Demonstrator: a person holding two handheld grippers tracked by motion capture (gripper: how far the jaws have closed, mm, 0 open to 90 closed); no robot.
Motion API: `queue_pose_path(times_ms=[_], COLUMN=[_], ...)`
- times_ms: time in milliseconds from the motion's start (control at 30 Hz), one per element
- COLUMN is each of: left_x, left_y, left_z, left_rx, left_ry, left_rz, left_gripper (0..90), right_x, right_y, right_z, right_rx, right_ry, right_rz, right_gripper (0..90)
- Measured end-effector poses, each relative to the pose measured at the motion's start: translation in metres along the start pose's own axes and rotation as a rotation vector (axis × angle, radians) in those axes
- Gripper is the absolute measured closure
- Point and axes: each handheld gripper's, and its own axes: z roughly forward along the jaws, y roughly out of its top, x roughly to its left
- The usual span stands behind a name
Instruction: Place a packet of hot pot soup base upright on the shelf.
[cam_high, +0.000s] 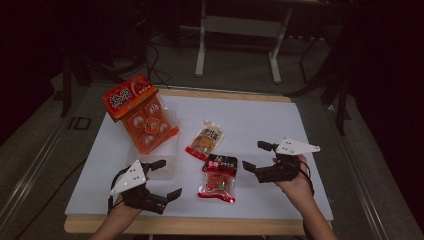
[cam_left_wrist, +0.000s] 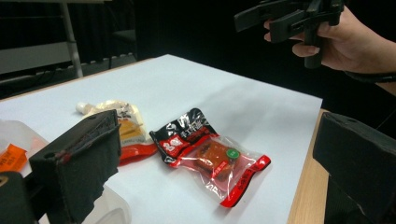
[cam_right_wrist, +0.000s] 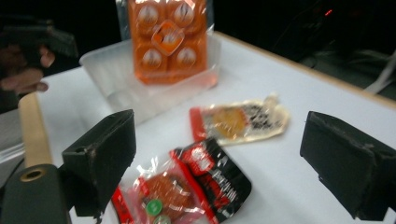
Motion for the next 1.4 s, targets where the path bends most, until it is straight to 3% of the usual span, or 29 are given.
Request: queue_pose_path(times_ms=[100, 133, 233, 400, 700, 833, 1133, 1167, 1400], left_x=[-0.003, -0.004, -0.005, -0.004, -0.007, -0.006, -0.007, -0.007, -0.007], left_y=[-0.002, -0.003, -0.006, -0.008, -0.012, -0.014, -0.015, -0.014, -0.013], left_z=[0.003, 0.005, 0.007, 0.009, 0.011, 0.013, 0.013, 0.013, 0.012], left_rx=[0.011, 0.012, 0.011, 0.018, 0.004, 0.005, 0.044, 0.052, 0.063], left_ry=[-0.01, -0.013, -0.022, -0.019, -0.024, -0.048, -0.041, -0.036, -0.041], left_rz=[0.02, 0.021, 0.006, 0.01, 0.068, 0.045, 0.022, 0.024, 0.02], left_gripper=[1.5, 1.5, 1.5, 1.5, 1.6, 1.6, 2.1, 2.1, 2.2], right_x=[-0.004, -0.005, -0.01, -0.014, -0.023, -0.027, -0.039, -0.042, -0.046], right_y=[-0.005, -0.007, -0.014, -0.021, -0.033, -0.039, -0.05, -0.052, -0.061], right_z=[0.008, 0.01, 0.018, 0.027, 0.059, 0.071, 0.09, 0.093, 0.101], right_rx=[0.027, 0.036, 0.066, 0.094, 0.181, 0.226, 0.286, 0.297, 0.328], right_ry=[-0.003, -0.023, -0.023, -0.002, 0.006, -0.002, -0.027, -0.018, 0.007], right_rz=[-0.002, -0.007, 0.008, 0.024, 0.043, 0.05, 0.076, 0.095, 0.133], right_gripper=[10.5, 12.3, 15.1, 19.3, 29.7, 34.0, 42.8, 45.9, 45.7])
